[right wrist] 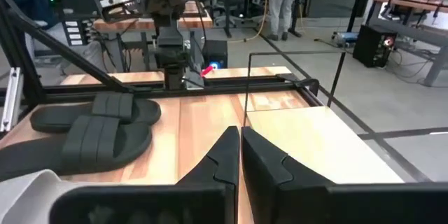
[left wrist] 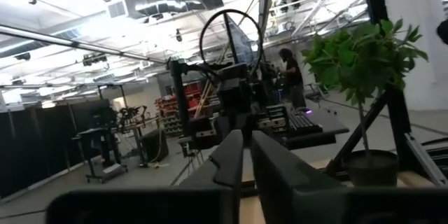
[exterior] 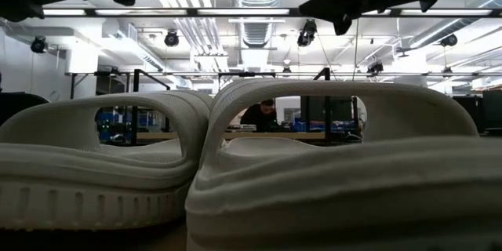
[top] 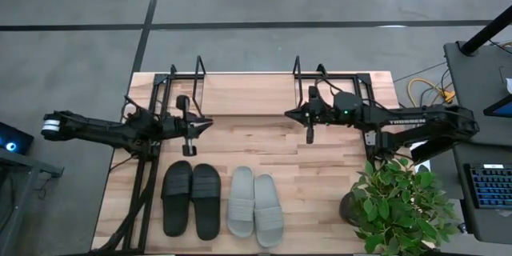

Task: Pick and place slides into the shelf
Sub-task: Put the left black slide on the shelf

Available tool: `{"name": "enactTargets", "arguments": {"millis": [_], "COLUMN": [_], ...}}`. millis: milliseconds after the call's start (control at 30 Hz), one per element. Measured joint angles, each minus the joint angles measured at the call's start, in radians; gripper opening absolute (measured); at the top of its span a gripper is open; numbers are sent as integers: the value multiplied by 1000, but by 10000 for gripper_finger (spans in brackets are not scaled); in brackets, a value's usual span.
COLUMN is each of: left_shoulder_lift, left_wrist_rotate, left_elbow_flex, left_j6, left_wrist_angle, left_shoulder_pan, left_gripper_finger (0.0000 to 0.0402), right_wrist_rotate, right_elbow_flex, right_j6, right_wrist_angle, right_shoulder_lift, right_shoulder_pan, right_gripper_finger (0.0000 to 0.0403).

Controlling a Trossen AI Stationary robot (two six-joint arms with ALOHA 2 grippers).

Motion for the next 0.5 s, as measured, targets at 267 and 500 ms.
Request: {"name": "enactTargets", "arguments": {"millis": [267,500], "left_shoulder_lift": [1,-6], "left_wrist_rotate": [89,133], "left_elbow_flex": [-11,9], "left_j6": [-26,-119], "left_wrist_angle": [-56,-90], "left_shoulder_pan": [0,0], "left_gripper_finger": [140,170], "right_wrist_rotate": [0,-14], "right_elbow_flex": [2,2], "right_j6": [18,30], "right_wrist_angle": [-2,-12], "right_shoulder_lift": [-1,8], "right_shoulder_pan": [0,5], "right_gripper_finger": [9,9]}}
